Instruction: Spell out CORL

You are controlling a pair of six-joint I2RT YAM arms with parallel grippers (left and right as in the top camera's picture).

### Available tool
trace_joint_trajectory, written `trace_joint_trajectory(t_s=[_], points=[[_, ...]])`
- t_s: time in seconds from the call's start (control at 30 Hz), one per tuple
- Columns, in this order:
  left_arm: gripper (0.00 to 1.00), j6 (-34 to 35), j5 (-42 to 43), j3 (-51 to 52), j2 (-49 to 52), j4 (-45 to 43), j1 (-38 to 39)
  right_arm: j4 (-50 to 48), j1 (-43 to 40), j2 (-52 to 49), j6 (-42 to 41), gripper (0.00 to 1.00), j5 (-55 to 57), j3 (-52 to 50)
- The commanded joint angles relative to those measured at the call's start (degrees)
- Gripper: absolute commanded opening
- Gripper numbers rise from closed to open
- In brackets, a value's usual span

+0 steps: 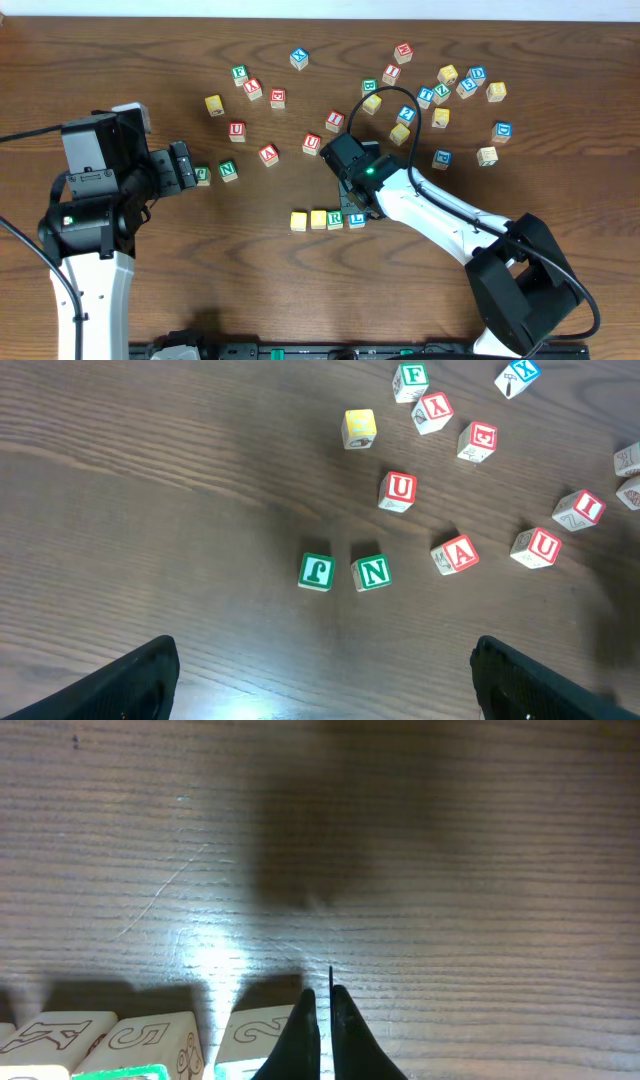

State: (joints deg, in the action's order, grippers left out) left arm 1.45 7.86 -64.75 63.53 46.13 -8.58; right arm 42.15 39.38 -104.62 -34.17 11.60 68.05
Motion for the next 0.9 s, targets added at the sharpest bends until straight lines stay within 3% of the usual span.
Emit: trace_joint_trajectory(t_s=[0.0, 0.87], points=[[0.92, -0.3, 0.7, -1.1, -0.3, 0.1, -0.2, -0.1, 1.3, -0.5, -1.2, 0.01, -0.2, -0.4], [0.92, -0.3, 0.7, -1.1, -0.3, 0.1, -0.2, 1.8, 2.7, -0.5, -2.3, 0.01, 5.5, -0.5]])
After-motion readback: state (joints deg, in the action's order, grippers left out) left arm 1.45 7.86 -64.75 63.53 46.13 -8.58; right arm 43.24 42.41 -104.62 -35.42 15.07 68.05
